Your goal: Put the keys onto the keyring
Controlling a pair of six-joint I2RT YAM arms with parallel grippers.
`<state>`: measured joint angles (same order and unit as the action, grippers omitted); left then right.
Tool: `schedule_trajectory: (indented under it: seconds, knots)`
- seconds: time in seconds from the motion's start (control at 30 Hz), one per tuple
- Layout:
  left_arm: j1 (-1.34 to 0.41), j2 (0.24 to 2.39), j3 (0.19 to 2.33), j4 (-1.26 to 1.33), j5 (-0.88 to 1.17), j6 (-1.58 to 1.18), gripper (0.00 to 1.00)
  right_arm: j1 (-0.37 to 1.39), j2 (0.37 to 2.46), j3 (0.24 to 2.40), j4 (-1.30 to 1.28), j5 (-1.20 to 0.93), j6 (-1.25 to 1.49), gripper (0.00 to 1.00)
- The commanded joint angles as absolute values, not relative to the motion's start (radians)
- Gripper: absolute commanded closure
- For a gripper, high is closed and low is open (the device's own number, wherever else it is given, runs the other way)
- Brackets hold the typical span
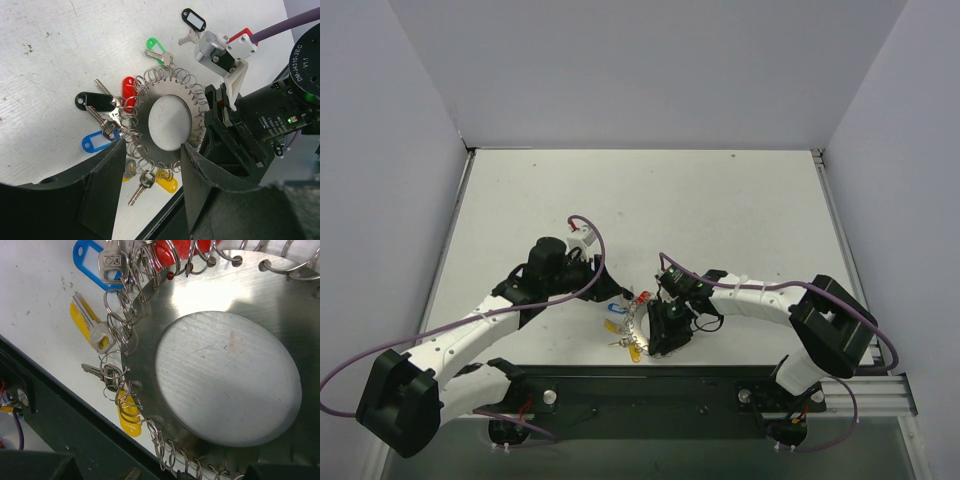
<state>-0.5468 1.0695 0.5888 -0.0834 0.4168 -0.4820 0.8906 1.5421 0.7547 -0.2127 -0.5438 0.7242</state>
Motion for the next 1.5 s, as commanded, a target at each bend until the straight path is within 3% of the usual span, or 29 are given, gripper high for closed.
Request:
schedule_trajectory:
  seconds: [0.0, 1.0, 1.2, 1.33, 1.47]
  knots:
    - [-0.543, 1.069, 0.589, -0.025, 0.426, -0.474, 0.43, 0.891, 1.502, 0.764, -0.268, -0.517, 0.713, 0.65]
    - [-0.543, 1.054, 0.578, -0.028, 0.426, -0.477, 0.43, 0.894, 1.606, 0.695, -0.080, -0.568, 0.761, 0.70]
    - [-0.543, 1.051, 0.584, -0.038, 0.422, -0.474, 0.43, 0.894, 1.638, 0.706, -0.031, -0.621, 0.750, 0.83]
    - [-0.543, 1.043, 0.589, -0.049, 0.420, -0.471, 0.43, 0.888, 1.651, 0.729, -0.028, -0.640, 0.732, 0.96]
    - [-0.543, 1.031, 0.597, -0.063, 0.411, -0.466, 0.43, 0.867, 1.617, 0.744, -0.034, -0.632, 0.698, 1.00]
